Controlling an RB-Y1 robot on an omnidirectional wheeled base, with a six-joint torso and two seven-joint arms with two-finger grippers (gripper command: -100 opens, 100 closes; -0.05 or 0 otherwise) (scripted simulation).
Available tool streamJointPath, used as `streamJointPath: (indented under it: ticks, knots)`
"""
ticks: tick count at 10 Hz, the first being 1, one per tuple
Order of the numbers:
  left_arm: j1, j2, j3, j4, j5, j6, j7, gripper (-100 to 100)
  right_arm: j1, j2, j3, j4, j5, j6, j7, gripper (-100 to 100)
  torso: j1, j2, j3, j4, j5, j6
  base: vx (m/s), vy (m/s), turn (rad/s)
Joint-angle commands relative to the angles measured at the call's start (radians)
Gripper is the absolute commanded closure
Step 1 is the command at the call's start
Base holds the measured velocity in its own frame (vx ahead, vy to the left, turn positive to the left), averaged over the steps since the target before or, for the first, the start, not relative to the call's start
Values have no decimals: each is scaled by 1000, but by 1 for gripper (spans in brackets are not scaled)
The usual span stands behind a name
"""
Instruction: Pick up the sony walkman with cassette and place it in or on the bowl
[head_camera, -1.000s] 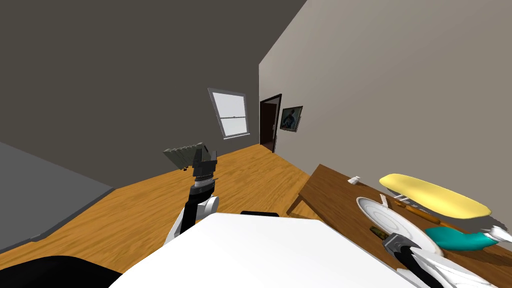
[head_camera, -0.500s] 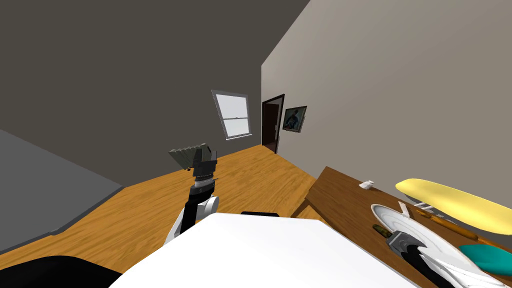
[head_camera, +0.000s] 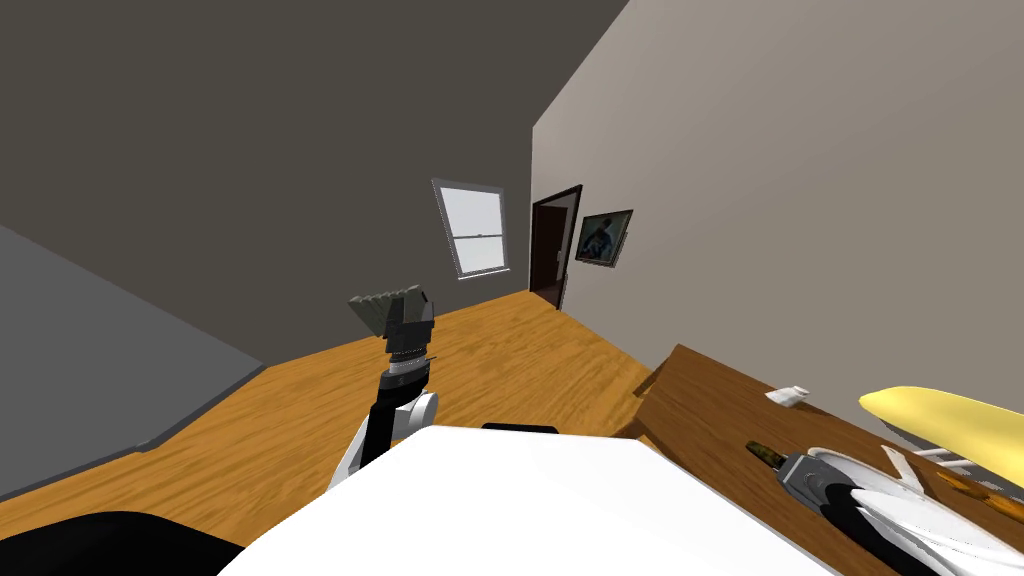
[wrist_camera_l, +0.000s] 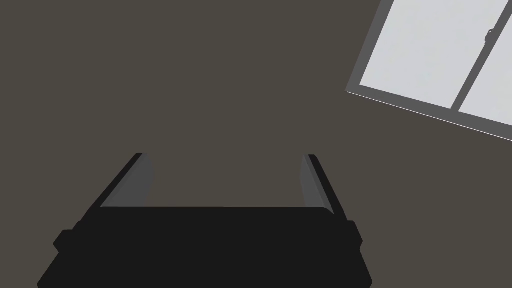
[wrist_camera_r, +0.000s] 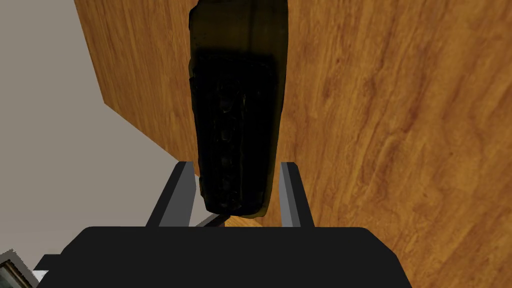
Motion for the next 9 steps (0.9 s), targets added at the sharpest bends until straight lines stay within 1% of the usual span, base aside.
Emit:
streamJointPath:
  ticks: [1,2,4,5,7,9]
  knots:
    - [0,0,0,0,0,0,0,0,13,-28,10,-24,3,-9,-16,100,0,0,0,0,0,0,47,36,34]
    - [0,0,0,0,0,0,0,0,18,-45,11,-34,3,-18,-23,100,-1,2,1,0,0,1,6,13,11]
    - [0,0,0,0,0,0,0,0,19,-53,11,-36,2,-22,-25,100,-4,8,5,1,0,3,-32,-17,-14]
    - [0,0,0,0,0,0,0,0,23,-72,5,-33,-7,-39,-24,100,-5,10,5,2,0,4,-107,-84,-92]
    - [0,0,0,0,0,0,0,0,24,-82,-1,-23,-16,-54,-17,100,-13,18,10,3,-1,7,-147,-155,-92]
    - [0,0,0,0,0,0,0,0,25,-89,-9,-9,-27,-71,-7,100,-16,22,13,4,-2,9,-172,-200,-103]
